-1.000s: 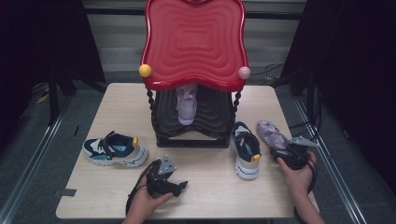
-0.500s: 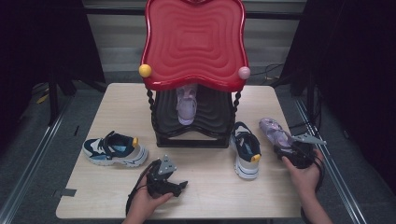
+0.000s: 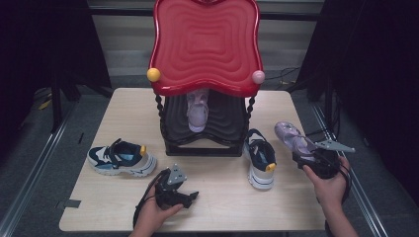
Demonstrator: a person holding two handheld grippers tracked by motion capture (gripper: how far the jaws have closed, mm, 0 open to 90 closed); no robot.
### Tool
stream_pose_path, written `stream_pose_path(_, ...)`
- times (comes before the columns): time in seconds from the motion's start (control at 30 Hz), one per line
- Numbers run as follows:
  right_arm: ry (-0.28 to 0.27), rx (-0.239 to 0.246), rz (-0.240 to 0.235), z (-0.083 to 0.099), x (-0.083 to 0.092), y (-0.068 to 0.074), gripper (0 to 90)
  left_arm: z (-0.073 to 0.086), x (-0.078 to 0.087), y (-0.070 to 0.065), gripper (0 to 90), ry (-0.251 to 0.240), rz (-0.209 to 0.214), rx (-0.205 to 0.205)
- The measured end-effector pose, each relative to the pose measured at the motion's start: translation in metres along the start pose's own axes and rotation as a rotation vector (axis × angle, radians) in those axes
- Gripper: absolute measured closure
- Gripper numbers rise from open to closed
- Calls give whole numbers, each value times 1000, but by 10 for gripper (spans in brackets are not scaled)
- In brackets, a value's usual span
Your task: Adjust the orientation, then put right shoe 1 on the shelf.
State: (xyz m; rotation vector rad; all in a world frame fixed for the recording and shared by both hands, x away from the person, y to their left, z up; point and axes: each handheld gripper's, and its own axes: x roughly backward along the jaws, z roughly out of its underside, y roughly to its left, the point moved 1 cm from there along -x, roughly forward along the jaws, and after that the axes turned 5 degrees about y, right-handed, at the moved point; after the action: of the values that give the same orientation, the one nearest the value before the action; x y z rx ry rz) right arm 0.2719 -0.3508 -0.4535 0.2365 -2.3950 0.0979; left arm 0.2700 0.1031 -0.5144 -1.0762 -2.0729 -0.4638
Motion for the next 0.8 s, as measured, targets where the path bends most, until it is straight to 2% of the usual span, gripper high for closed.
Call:
stream_pose_path(0.43,-37,66,-42,-11,41,19,371,0,0,0,156,0,0,0)
stream_pose_path(0.8,-84,156,-103,-15,77,49,371,0,0,0,156,0,0,0)
